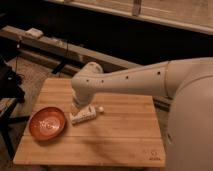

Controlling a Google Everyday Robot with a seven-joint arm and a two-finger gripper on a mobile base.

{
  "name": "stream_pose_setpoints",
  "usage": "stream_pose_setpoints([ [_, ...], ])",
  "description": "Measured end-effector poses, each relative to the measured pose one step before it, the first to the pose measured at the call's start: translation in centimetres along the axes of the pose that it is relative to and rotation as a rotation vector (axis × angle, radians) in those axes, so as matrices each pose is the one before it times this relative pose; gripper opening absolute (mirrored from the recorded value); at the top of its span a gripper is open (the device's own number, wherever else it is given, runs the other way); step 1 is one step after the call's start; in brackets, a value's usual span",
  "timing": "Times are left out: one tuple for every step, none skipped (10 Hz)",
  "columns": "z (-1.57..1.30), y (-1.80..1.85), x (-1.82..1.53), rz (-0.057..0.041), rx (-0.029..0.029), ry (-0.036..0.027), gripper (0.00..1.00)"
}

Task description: Place the bottle in the ceramic bowl

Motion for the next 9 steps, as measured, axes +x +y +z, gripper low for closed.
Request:
stream_pose_setpoints([
  [0.212,0.273,-0.172,-0.03251,-0.00716,-0.01883,0.65],
  [0.129,0.151,-0.264,-0.04021,0.00512,0.00389,0.65],
  [0.031,0.095,-0.264,-0.03274,0.01413,0.00737,0.65],
  [0.05,0.377,-0.343,-0.04458,0.01959,0.0176,0.65],
  [0.171,0.455,-0.661,-0.05768,0.02481,0.02314,0.65],
  [0.072,0.078,-0.37,-0.02891,0.01294,0.01121,0.65],
  [0.127,0.057,-0.345,-0.03042,0.00919,0.01021,0.65],
  [0.299,-0.152,-0.253,-0.02921,0.00584,0.01197,0.65],
  [0.65,-0.253,-0.382,-0.03514,-0.00842,0.00727,0.65],
])
